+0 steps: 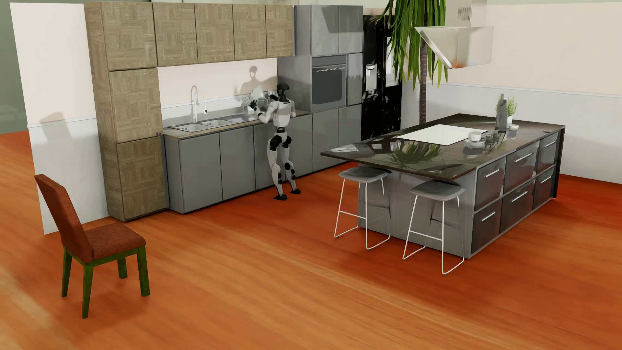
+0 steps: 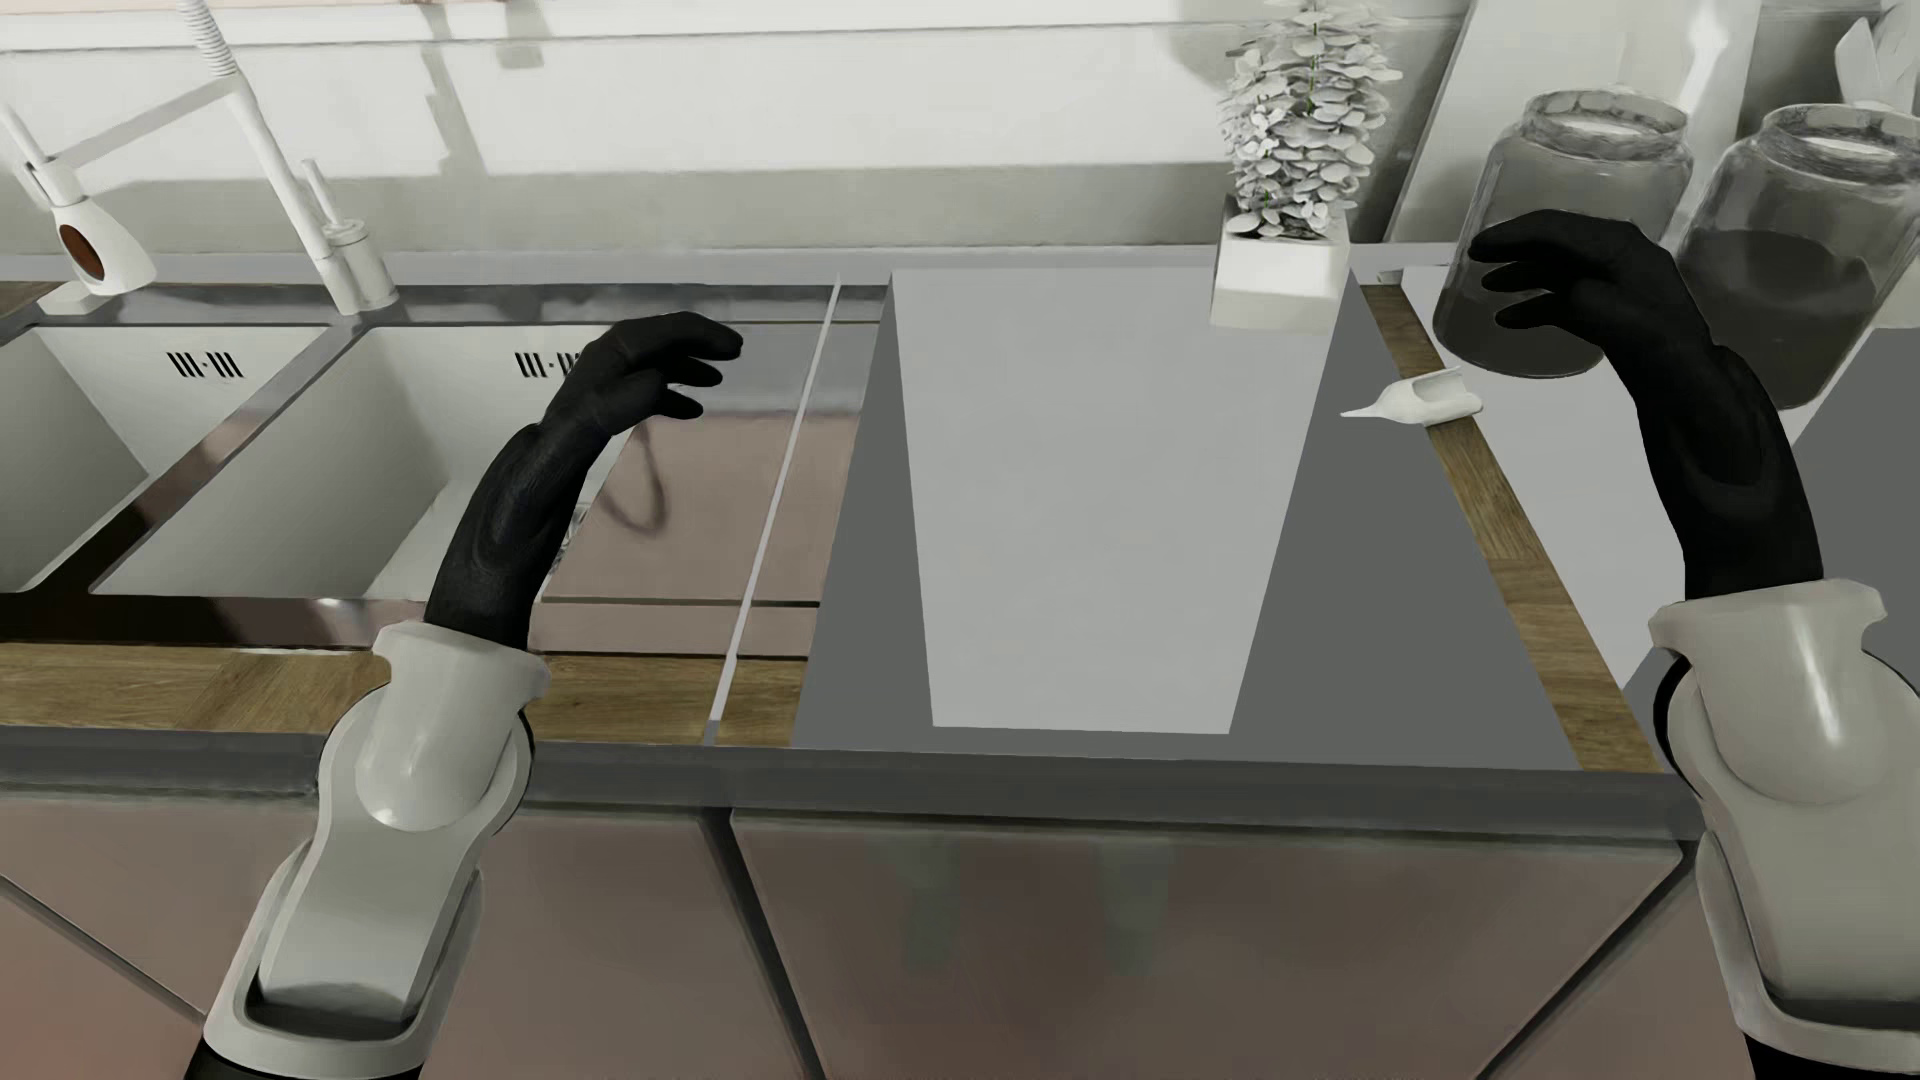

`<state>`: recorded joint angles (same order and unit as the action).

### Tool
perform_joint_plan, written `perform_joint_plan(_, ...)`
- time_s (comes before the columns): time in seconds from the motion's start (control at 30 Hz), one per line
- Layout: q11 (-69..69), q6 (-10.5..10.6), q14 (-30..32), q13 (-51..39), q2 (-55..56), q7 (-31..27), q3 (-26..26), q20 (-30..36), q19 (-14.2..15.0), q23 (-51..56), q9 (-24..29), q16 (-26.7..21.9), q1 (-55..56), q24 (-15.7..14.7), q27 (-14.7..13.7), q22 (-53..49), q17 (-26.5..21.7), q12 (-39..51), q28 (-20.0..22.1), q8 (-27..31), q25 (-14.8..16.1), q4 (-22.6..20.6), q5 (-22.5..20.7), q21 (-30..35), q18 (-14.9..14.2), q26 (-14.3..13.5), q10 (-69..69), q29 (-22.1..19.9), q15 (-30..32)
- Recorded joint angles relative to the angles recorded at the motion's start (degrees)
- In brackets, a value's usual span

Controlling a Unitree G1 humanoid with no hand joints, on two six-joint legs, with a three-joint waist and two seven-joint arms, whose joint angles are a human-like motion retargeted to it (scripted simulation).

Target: Remain stationary

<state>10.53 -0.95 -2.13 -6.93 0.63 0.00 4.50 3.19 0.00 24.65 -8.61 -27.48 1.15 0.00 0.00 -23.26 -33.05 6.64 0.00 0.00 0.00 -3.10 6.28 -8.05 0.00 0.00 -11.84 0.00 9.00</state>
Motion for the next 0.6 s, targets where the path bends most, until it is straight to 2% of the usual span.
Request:
perform_joint_plan(0.2,0.1,-0.1,0.8,6.8,0.7,0.0,0.1,3.9,0.0,0.2,0.0,2.2,0.7,0.0,0.0,6.5,1.2,-7.3,0.0,0.0,0.0,0.0,0.2,7.0,0.0,0.0,0.2,0.0,0.1)
perform_joint_plan(0.33,-0.1,-0.8,1.3,8.1,0.0,0.0,0.2,5.0,0.0,-5.6,0.6,2.4,-0.1,0.0,0.0,14.8,-0.8,-7.7,0.0,0.0,0.0,0.0,0.3,15.3,0.0,0.0,0.8,0.0,-0.1)
perform_joint_plan(0.5,-0.1,-2.0,1.2,8.8,-0.1,0.0,0.4,6.2,0.0,-13.4,1.3,2.2,0.1,0.0,0.0,23.3,-0.1,-8.1,0.0,0.0,0.0,0.2,0.3,20.8,0.0,0.0,0.2,0.0,-0.1)
perform_joint_plan(0.6,-0.1,-2.1,1.3,9.3,0.2,0.0,-0.5,10.1,0.0,-16.1,1.5,2.3,0.2,0.0,0.0,25.6,0.9,-7.7,0.0,0.0,0.0,0.2,0.3,23.4,0.0,0.0,0.4,0.0,0.0)
